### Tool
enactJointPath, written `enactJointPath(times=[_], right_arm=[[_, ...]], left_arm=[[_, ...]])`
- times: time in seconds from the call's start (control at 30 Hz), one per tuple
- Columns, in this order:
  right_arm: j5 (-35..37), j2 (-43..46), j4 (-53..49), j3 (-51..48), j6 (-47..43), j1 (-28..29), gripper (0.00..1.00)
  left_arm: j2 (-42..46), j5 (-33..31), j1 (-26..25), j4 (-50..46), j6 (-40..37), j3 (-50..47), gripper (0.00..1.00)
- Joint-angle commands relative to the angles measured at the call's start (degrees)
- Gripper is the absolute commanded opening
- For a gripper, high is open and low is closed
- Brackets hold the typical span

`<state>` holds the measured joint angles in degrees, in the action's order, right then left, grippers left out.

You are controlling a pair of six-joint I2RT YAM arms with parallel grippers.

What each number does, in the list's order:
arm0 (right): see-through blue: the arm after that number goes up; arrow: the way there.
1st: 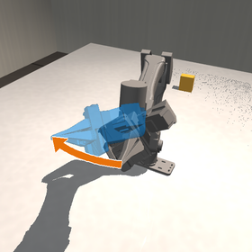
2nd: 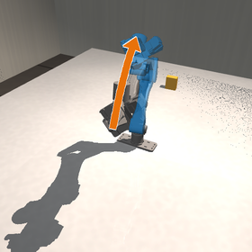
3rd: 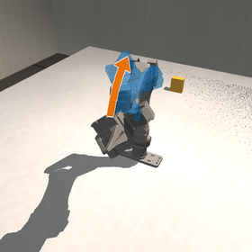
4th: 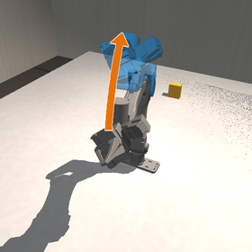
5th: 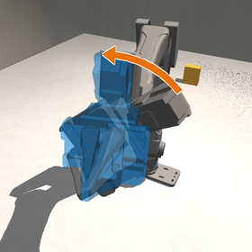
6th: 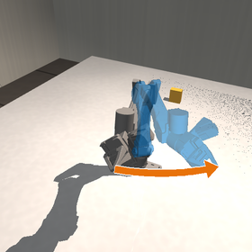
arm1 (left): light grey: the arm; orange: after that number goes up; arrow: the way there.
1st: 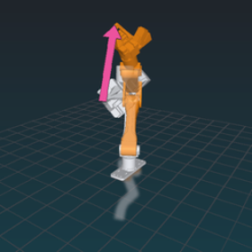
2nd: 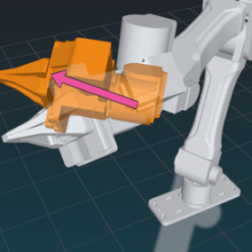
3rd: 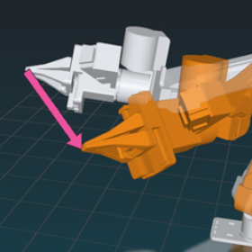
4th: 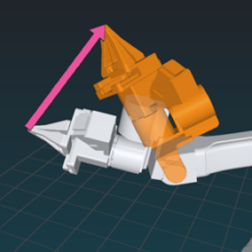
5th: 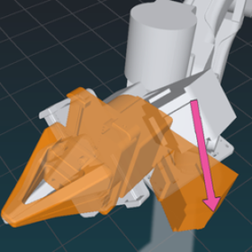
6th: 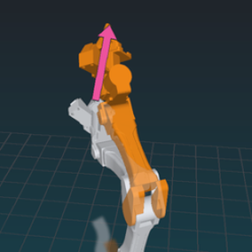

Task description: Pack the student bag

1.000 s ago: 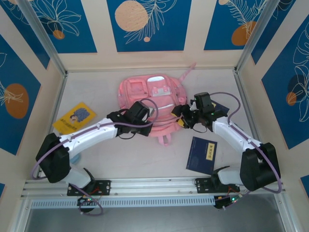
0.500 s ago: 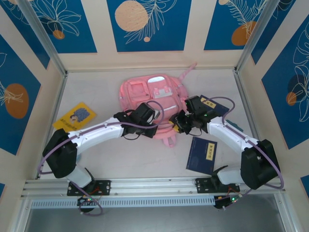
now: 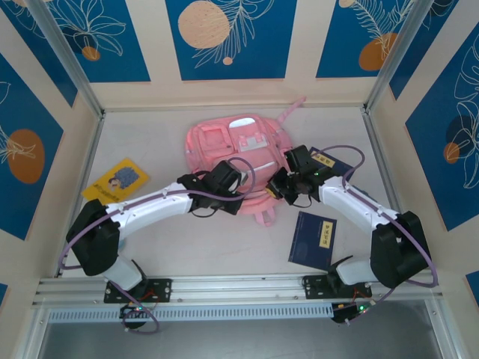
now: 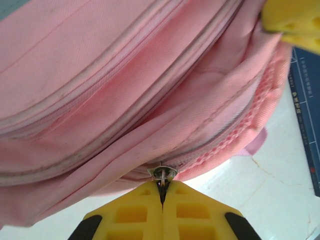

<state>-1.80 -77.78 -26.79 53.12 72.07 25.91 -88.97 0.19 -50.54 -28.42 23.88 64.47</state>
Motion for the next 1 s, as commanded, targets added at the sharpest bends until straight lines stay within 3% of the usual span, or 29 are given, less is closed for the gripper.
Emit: enactJointPath(times=[0.0,0.33,0.5,0.73,0.97], right_arm=[[5.4,3.0,-3.0,3.8,-4.9,-0.8,0.0],[2.2,5.7,-3.9,4.0,-8.4,-4.7,0.0],[0.0,7.4,-3.8,4.8,-11.4,-6.0,0.0],[-2.3,7.1,-4.4,7.6,-15.1,-6.2,0.0],[-6.1,7.0,-2.7,8.4,-16.3,-6.7,0.0]], left_arm=[[0.8,-5.4,0.0,-4.6,-0.5,0.5,0.0],[3.8,-9.0,3.6,-6.7,-1.8,-3.6,0.0],[6.0,-6.8,9.6,-4.3,-3.6,-7.5,0.0],[7.4,0.3,19.1,6.3,-5.3,-11.0,0.0],[3.4,2.6,26.3,14.5,-6.7,-11.0,0.0]])
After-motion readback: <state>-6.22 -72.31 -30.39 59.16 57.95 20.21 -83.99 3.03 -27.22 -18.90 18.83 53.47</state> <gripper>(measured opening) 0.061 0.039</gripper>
